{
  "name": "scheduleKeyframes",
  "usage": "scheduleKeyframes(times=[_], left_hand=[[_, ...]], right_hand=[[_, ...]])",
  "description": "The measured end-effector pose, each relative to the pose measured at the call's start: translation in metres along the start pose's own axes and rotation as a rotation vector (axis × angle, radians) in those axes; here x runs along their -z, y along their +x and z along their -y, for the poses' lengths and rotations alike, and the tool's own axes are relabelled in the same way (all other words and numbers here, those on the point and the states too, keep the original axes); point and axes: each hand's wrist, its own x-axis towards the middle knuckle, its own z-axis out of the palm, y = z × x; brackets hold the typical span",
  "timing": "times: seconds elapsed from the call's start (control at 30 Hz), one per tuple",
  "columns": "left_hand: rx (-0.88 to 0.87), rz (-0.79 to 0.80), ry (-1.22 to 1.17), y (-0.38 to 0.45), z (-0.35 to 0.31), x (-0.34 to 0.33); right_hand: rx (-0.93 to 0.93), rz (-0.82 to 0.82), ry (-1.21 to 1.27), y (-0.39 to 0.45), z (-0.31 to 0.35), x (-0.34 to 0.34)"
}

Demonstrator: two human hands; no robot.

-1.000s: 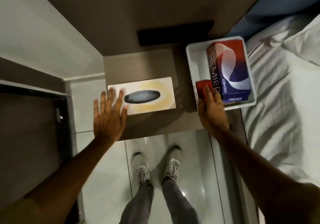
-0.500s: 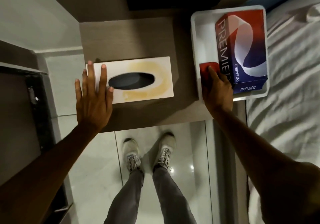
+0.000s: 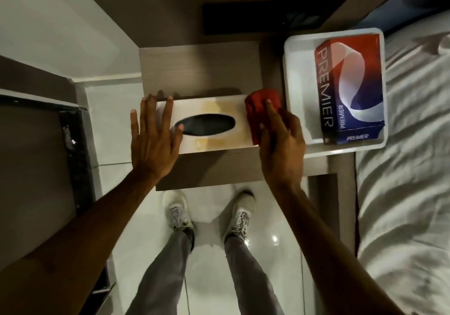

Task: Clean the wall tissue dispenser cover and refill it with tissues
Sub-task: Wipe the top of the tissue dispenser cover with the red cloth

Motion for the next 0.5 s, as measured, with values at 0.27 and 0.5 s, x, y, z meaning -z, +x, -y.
scheduleKeyframes(times=[0.27,0.5], left_hand=[[-0.058,-0.159,-0.155,0.014,0.007,-0.024],[-0.128,-0.203,-0.291,0.018,0.011,-0.031]], right_hand=[[0.163,-0.055,-0.256,0.015,-0.007,-0.048],[0.125,-0.075,-0.255,0.041,0.003,-0.091]])
